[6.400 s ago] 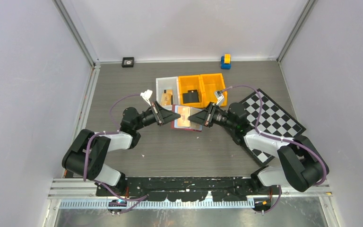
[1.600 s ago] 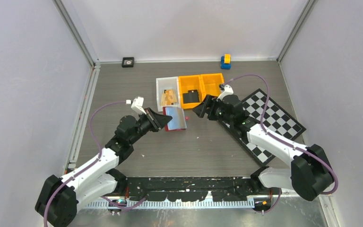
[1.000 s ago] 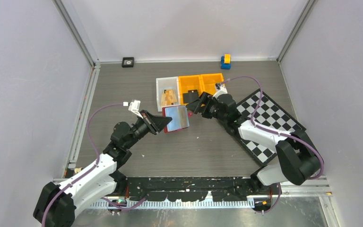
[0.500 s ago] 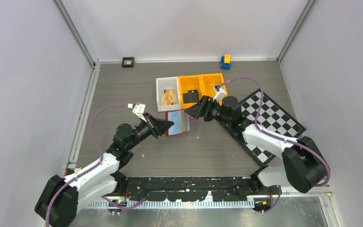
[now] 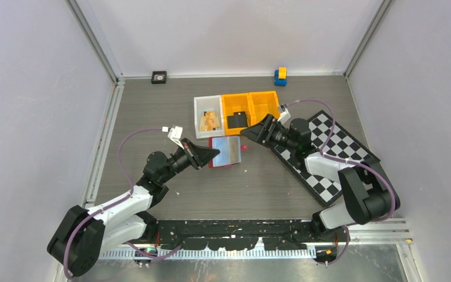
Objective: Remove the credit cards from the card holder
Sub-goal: Remove the credit card from the card holder.
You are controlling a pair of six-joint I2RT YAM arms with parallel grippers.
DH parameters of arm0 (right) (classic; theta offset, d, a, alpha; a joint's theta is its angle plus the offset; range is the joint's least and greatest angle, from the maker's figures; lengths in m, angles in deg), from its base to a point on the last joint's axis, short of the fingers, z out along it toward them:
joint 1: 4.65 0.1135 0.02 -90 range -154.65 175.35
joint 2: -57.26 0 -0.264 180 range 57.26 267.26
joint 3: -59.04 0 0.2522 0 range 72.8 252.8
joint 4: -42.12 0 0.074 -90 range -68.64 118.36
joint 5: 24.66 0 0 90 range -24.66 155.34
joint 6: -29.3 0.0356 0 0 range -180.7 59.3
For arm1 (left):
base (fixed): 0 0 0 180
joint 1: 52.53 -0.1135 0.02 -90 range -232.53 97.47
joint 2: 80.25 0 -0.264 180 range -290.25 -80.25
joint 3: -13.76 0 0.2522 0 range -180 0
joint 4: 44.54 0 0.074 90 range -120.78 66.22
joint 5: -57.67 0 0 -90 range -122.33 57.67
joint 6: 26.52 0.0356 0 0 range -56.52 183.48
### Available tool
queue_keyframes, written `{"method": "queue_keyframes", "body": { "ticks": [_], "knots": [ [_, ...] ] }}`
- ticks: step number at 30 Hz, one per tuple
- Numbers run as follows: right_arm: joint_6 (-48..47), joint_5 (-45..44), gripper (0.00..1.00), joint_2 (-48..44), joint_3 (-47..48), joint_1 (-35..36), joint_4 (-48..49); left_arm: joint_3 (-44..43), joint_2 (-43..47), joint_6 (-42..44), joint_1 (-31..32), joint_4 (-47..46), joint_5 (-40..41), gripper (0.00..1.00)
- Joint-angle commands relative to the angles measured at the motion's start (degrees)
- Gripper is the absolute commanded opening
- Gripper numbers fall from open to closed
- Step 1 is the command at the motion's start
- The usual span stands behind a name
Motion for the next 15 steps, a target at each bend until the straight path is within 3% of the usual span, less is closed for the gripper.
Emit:
{"method": "queue_keyframes", "body": {
  "ticks": [1, 8, 15],
  "knots": [
    [4.58, 5.72, 0.87, 3.02, 0.19, 0.3, 11.1, -2.37, -1.34, -3.67, 0.05, -10.01, -0.43, 0.0],
    [5.64, 8.95, 0.88, 3.3, -2.03, 0.25, 18.61, -5.61, -4.14, -9.16, -1.92, -11.73, 1.62, 0.0],
    [8.76, 8.61, 0.88, 3.41, -3.07, 0.25, 20.9, -6.49, -10.52, -18.17, -3.22, -22.68, 1.85, 0.0]
  ]
}}
